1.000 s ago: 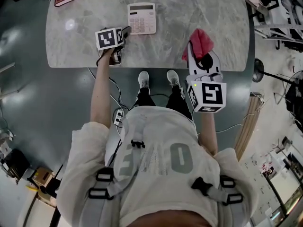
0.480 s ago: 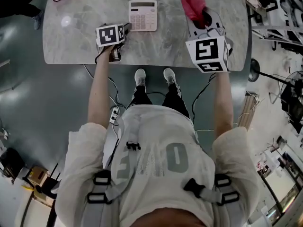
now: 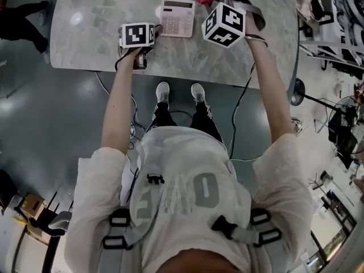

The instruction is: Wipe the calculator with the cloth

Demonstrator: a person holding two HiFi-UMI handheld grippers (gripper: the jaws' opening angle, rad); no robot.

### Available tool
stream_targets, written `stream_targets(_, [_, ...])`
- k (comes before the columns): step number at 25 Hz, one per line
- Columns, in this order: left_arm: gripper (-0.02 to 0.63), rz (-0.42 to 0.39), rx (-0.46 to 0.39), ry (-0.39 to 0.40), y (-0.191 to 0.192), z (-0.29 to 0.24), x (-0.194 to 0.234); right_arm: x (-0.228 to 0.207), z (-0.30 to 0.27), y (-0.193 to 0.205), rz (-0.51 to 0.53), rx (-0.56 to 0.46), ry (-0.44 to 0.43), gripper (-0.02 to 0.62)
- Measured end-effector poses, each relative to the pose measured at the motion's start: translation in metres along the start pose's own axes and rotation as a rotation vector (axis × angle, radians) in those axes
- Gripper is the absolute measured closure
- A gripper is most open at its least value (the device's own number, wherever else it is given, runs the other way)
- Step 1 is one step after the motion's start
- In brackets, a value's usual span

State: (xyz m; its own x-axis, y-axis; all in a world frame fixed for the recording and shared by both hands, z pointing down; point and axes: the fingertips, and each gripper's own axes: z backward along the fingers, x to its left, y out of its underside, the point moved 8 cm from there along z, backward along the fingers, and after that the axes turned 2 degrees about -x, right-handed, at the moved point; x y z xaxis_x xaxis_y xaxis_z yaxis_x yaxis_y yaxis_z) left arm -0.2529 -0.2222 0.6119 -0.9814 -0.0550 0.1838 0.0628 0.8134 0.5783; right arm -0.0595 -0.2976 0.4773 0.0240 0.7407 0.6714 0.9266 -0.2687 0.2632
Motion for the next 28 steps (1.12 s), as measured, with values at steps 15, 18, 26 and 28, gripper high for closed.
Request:
stream_targets(15, [0.141, -0.008, -0.012, 0.014, -0.003, -0.003, 0.003, 0.05, -0.09, -0.004, 0.103, 0.204, -0.127, 0.54])
stream_targets(18, [0.141, -0.007, -0.006, 0.013, -0.002, -0.003, 0.003, 0.056, -0.094, -0.003, 0.114, 0.222, -0.119, 0.54])
stream_targets(26, [0.141, -0.006, 0.0, 0.005, -0.003, 0.0, 0.003, 0.06, -0.094, -0.006, 0.116, 0.247, -0.097, 0.54])
stream_targets(28, [0.141, -0.007, 0.001, 0.008, -0.003, -0.001, 0.003, 0.063, -0.093, -0.007, 0.117, 0.248, -0.107, 0.541])
